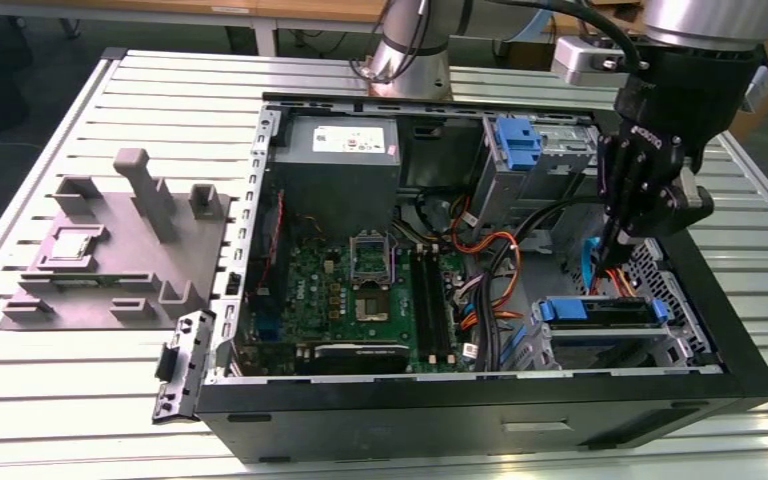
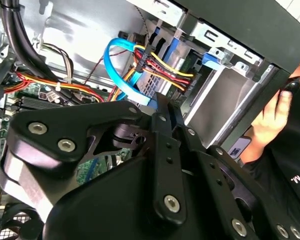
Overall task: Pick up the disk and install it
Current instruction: 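Insert the second disk wire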
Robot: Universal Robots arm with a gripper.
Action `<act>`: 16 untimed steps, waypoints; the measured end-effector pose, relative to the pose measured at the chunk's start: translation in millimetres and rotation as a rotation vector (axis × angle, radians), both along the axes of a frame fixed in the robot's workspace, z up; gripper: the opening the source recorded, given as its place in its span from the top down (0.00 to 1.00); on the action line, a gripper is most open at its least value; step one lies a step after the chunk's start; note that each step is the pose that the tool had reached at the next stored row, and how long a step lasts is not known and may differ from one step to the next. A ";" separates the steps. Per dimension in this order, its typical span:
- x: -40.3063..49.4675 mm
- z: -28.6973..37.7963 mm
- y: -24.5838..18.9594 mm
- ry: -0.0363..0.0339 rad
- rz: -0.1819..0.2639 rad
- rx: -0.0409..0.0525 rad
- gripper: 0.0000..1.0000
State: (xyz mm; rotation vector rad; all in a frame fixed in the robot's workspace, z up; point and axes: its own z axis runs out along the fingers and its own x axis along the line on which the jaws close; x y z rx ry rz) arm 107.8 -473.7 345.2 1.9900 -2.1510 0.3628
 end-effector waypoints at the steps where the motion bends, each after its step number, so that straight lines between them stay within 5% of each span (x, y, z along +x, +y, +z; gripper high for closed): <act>1: 0.0 0.0 -0.8 0.0000 0.000 0.0000 0.84; 6: 0.0 -0.4 -7.7 0.0000 0.001 0.0014 0.84; 8: 0.0 -0.9 -10.1 0.0000 0.001 0.0217 0.84; 12: 0.0 -1.5 -15.4 0.0000 0.001 0.0799 0.84; 16: 0.0 -1.8 -22.2 0.0000 0.001 0.0879 0.84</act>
